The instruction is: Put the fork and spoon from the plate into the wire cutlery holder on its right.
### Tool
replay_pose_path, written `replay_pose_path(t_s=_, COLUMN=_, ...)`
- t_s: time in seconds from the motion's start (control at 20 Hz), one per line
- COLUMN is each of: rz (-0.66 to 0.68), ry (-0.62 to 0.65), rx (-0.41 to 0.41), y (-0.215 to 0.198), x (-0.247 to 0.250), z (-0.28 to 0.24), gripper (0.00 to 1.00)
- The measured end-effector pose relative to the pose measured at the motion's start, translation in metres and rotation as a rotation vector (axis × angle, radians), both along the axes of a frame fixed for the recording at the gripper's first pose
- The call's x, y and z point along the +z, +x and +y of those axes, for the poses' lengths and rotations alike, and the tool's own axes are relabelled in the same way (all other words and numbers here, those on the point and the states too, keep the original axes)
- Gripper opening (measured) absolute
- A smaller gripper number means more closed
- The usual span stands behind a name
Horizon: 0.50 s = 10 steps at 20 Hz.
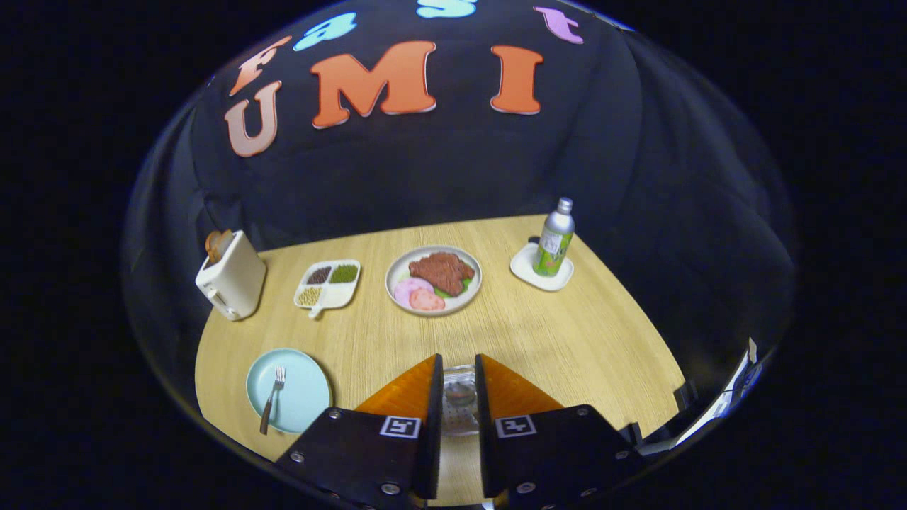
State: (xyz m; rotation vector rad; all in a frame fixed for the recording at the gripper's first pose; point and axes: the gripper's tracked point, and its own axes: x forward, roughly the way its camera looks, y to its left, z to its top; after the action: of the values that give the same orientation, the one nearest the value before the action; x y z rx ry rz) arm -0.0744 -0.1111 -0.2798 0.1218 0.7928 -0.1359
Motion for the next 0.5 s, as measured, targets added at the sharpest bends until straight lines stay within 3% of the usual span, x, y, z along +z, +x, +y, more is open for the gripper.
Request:
replay_pose_path(t_s=0.05, rz=-0.06, ry=-0.019, rx=-0.002, y=0.007, x=0.013, z=-0.001, gripper=0.31)
replay_pose_path(t_s=0.1, rz=-0.118, ry=-0.038, rx=-0.003, y=0.016, x=0.027, z=-0.002, gripper=0.46)
replay_pose_path(t_s=0.3, rz=-0.332, ry=-0.089, rx=-0.003, y=0.04, x=0.074, z=0.006, gripper=0.75)
replay_pose_path(t_s=0.5, rz=-0.522, ry=-0.057, rx=0.03, y=0.053, x=0.119, z=0.031, gripper=0.85)
